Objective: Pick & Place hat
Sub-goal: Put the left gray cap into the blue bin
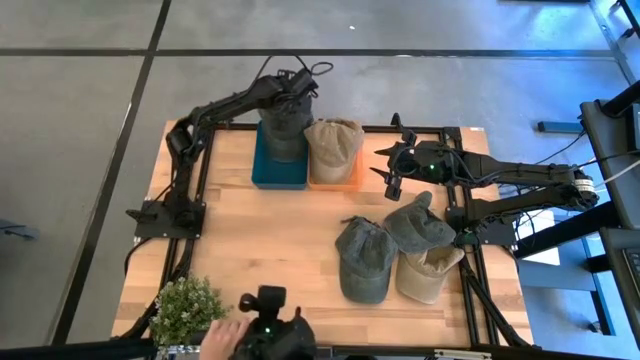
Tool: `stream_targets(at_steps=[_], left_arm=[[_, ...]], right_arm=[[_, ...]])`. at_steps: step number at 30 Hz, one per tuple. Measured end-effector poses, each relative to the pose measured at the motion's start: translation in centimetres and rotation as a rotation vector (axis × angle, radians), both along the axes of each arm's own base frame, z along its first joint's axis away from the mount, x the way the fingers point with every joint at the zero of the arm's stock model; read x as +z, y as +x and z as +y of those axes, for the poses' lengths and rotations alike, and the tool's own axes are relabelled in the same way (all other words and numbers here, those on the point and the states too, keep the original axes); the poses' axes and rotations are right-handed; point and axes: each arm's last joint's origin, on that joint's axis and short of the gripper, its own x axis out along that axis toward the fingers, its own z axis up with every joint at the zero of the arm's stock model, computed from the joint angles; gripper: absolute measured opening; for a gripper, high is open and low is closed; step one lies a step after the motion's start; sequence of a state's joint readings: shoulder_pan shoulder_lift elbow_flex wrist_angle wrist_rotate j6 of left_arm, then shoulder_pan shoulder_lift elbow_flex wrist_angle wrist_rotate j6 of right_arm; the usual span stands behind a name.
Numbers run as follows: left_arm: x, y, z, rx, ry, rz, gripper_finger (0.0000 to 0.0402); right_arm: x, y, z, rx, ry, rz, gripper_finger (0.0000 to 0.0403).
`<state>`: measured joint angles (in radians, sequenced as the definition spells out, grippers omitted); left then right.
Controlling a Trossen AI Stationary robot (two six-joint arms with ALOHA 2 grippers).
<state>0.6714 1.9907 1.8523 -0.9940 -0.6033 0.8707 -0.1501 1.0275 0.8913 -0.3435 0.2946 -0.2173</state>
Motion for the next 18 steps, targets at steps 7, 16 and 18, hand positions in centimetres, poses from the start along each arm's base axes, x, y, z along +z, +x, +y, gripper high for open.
stream_targets(at_steps=[7, 16, 18], left_arm=[[0.0, -0.6, 0.7, 0.039, 0.002, -0.011, 0.0115], [2.9, -1.6, -0.5, 0.137, -0.061, -0.3, 0.0115], [4.1, -2.1, -1.1, 0.141, -0.189, -0.48, 0.0115]], right_arm=[[0.0, 0.0, 0.0, 0.0, 0.0, 0.0, 0.0216], [-0.6, -0.1, 0.3, 0.097, 0.068, 0.054, 0.0216], [-1.1, -0.1, 0.6, 0.171, 0.126, 0.088, 0.0216]])
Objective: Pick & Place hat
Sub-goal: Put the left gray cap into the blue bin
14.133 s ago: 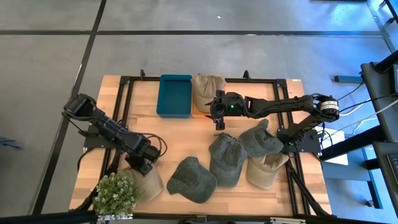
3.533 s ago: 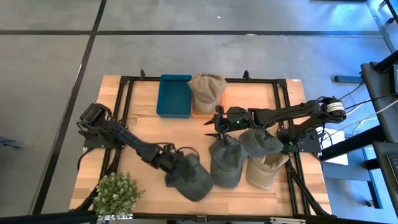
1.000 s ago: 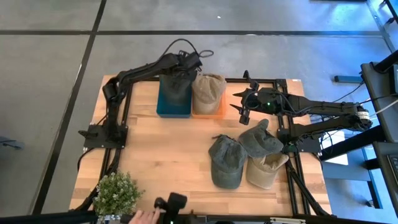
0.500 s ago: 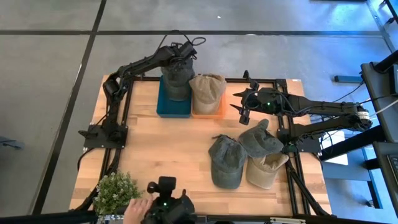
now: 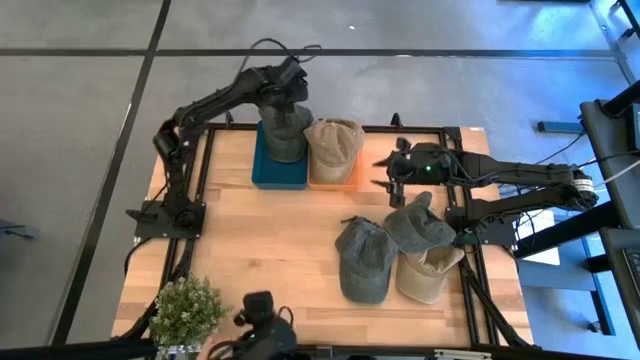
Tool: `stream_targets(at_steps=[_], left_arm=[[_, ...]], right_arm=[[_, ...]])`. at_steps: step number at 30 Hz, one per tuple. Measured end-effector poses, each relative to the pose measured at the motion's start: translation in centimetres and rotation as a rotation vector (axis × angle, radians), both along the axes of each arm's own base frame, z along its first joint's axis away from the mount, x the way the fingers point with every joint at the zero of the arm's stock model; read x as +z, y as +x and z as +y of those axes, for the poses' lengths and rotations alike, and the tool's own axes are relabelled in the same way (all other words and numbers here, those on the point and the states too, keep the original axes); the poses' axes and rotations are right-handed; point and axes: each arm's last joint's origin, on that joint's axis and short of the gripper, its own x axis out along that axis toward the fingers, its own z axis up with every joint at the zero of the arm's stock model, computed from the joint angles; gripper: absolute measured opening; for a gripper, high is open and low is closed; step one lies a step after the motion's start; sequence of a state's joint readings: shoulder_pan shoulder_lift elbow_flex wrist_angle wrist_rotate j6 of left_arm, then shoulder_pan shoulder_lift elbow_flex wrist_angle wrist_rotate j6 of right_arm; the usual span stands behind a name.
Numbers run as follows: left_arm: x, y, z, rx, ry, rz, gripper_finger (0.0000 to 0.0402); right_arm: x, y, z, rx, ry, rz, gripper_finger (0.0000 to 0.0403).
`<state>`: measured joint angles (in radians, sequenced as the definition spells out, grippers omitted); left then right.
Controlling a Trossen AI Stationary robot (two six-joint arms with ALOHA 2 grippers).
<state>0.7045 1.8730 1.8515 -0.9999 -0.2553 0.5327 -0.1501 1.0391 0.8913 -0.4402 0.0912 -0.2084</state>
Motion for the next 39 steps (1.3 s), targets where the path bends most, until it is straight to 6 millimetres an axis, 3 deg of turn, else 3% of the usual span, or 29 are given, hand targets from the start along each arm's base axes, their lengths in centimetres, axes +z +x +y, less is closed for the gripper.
stream_targets(at_steps=[4, 9, 17, 25, 28, 34, 39], left_arm=[[1.9, -0.3, -2.0, -0.154, -0.281, -0.286, 0.0114], [2.1, 1.8, -5.6, -0.324, -0.413, -0.351, 0.0116], [-3.4, 6.1, -12.0, -0.427, -0.474, -0.389, 0.0118], [-7.8, 9.2, -21.4, -0.675, -0.443, -0.615, 0.0118], [-8.9, 10.4, -24.0, -0.753, -0.412, -0.678, 0.0116], [-10.6, 12.7, -27.0, -0.81, -0.358, -0.797, 0.0119], [-12.7, 13.6, -26.7, -0.689, -0.308, -0.794, 0.0116]], right_arm=[[-1.2, 0.3, 0.6, 0.154, 0.154, 0.08, 0.0216], [-2.5, 0.9, 1.2, 0.272, 0.307, 0.157, 0.0216], [-4.5, 1.9, 2.7, 0.209, 0.323, 0.31, 0.0216], [-3.8, 0.9, 3.6, 0.099, 0.23, 0.31, 0.0216], [-3.7, 0.8, 3.4, 0.045, 0.208, 0.293, 0.0216], [-3.7, 0.8, 3.4, 0.016, 0.223, 0.291, 0.0216], [-3.7, 0.8, 3.4, 0.001, 0.24, 0.288, 0.0216]])
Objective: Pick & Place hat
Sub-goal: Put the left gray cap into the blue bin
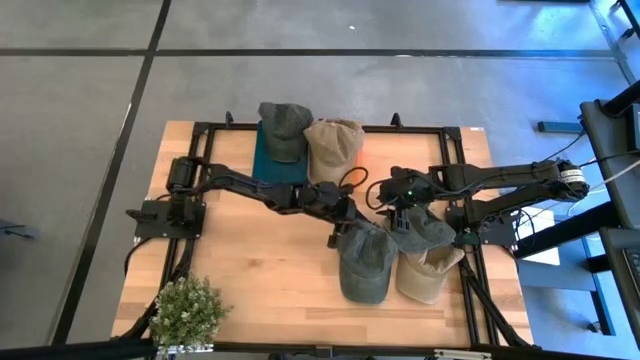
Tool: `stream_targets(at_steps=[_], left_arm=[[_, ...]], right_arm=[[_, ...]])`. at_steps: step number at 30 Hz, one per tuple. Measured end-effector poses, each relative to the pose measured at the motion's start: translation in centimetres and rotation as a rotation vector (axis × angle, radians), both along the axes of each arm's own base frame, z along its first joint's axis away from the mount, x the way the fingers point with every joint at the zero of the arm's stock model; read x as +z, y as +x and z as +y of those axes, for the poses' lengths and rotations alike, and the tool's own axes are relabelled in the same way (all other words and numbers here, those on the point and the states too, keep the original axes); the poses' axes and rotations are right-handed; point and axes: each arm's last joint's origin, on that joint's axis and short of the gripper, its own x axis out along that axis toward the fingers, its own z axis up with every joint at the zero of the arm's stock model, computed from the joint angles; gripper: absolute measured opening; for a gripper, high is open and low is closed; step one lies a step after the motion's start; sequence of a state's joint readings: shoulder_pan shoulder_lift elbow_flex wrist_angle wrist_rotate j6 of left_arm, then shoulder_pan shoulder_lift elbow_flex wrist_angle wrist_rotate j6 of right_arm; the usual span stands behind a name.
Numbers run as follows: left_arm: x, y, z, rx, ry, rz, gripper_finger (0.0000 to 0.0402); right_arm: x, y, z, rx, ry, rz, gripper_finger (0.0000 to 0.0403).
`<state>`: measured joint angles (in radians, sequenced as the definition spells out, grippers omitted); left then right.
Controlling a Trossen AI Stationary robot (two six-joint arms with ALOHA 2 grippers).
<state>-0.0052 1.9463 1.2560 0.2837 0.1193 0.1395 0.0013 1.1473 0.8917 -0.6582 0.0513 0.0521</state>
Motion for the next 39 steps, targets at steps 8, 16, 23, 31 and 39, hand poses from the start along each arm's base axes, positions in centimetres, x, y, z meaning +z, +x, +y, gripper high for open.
stream_targets(at_steps=[8, 16, 23, 31, 39], left_arm=[[-2.6, 1.0, 0.0, 0.014, -0.053, 0.005, 0.0119], [-4.1, 1.2, 0.3, 0.045, -0.054, 0.054, 0.0116], [-5.1, 0.9, 0.5, 0.078, -0.04, 0.129, 0.0118], [-5.6, 0.7, 0.4, 0.081, 0.004, 0.178, 0.0114], [-5.6, 0.7, 0.4, 0.088, -0.009, 0.178, 0.0056]], right_arm=[[0.0, 0.0, 0.0, 0.001, -0.001, -0.001, 0.0216], [0.0, 0.0, 0.0, 0.003, -0.003, -0.003, 0.0216], [0.0, 0.0, 0.0, 0.005, -0.004, -0.005, 0.0216], [0.0, 0.0, 0.0, 0.008, -0.007, -0.005, 0.0216], [0.0, 0.0, 0.0, 0.008, -0.007, -0.004, 0.0216]])
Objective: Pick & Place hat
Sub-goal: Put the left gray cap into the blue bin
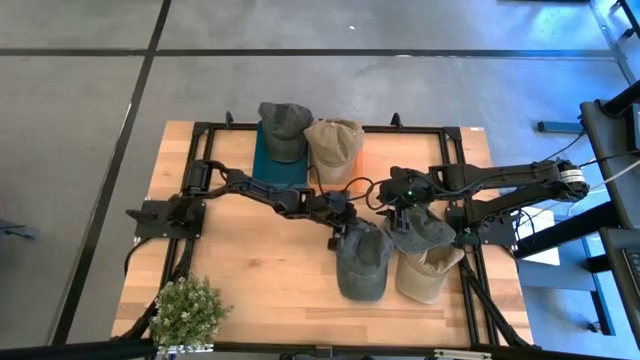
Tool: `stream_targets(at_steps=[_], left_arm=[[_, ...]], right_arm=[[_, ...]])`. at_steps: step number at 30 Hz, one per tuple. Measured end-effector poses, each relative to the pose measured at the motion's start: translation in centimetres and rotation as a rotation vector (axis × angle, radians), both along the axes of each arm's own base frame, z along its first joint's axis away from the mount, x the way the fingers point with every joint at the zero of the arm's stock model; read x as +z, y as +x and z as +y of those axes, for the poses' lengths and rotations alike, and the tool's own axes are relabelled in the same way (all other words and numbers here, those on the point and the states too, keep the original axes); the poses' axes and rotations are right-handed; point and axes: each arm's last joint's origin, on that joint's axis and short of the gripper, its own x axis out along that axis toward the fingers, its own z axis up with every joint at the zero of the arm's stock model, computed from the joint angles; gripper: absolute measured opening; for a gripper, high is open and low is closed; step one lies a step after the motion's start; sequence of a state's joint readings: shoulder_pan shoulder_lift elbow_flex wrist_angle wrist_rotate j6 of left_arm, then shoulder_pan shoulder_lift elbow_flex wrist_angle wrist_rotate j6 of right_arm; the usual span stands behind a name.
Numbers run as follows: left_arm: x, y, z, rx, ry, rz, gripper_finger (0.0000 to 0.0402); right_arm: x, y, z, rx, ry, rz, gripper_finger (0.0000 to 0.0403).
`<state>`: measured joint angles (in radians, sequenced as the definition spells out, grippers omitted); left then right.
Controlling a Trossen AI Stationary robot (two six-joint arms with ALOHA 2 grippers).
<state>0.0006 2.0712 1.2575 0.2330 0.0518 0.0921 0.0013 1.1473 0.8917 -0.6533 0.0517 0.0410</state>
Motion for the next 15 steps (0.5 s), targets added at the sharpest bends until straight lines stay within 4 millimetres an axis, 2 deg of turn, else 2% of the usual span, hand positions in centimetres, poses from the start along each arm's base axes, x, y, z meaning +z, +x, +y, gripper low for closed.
stream_targets(at_steps=[3, 7, 11, 15], left_arm=[[0.0, 0.0, 0.0, -0.003, 0.003, 0.0, 0.0014], [1.1, -0.4, 0.0, -0.013, 0.02, 0.005, 0.0006], [4.7, -1.7, 0.0, -0.03, 0.051, -0.008, 0.0005], [9.1, -4.0, 0.1, -0.04, 0.105, -0.004, 0.0004]], right_arm=[[0.0, 0.0, 0.0, 0.0, 0.0, 0.0, 0.0216], [0.0, 0.0, 0.0, 0.0, 0.0, 0.005, 0.0216], [0.0, -0.1, 0.0, 0.0, 0.0, 0.007, 0.0216], [0.0, 0.0, -0.1, -0.011, -0.012, 0.006, 0.0216]])
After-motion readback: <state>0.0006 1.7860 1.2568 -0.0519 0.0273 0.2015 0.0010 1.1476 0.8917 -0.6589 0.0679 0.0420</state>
